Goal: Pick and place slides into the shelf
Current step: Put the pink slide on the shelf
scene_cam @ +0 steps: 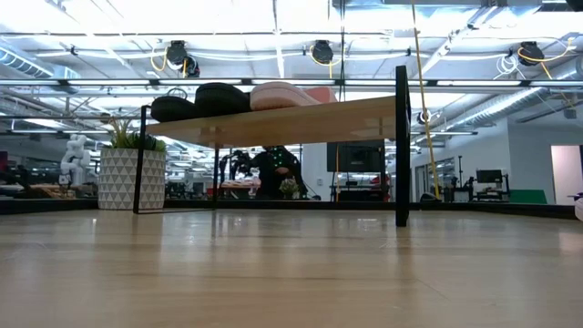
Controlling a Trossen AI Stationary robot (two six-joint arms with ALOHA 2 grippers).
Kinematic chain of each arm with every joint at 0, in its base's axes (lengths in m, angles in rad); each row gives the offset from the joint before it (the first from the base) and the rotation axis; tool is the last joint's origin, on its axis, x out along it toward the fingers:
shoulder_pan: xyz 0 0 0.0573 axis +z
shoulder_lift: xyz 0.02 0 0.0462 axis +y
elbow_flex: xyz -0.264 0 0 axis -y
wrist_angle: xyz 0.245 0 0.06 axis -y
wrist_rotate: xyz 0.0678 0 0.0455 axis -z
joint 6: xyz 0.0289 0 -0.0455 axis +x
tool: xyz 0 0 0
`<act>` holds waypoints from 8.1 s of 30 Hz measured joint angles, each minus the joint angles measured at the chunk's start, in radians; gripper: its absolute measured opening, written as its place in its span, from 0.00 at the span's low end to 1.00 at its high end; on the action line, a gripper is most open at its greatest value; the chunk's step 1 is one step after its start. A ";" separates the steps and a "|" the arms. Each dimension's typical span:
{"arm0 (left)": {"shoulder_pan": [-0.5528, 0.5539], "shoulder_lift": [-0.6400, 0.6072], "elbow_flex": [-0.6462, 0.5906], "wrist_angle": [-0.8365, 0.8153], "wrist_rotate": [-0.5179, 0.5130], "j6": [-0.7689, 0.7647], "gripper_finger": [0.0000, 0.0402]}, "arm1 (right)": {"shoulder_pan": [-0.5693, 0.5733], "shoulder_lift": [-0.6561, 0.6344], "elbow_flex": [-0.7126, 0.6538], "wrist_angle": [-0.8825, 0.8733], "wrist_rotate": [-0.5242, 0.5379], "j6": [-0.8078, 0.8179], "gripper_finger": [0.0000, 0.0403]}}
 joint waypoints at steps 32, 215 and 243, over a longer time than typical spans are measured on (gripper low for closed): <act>-0.126 -0.012 0.000 0.055 -0.173 -0.033 0.40 | -0.275 -0.095 0.413 0.187 0.089 0.367 0.46; -0.187 0.066 0.000 0.014 -0.064 0.045 0.40 | -0.021 0.061 -0.406 -0.614 0.314 -0.150 0.46; -0.054 -0.323 0.000 0.035 -0.168 -0.028 0.40 | 0.013 0.393 0.144 -1.134 0.510 -0.563 0.46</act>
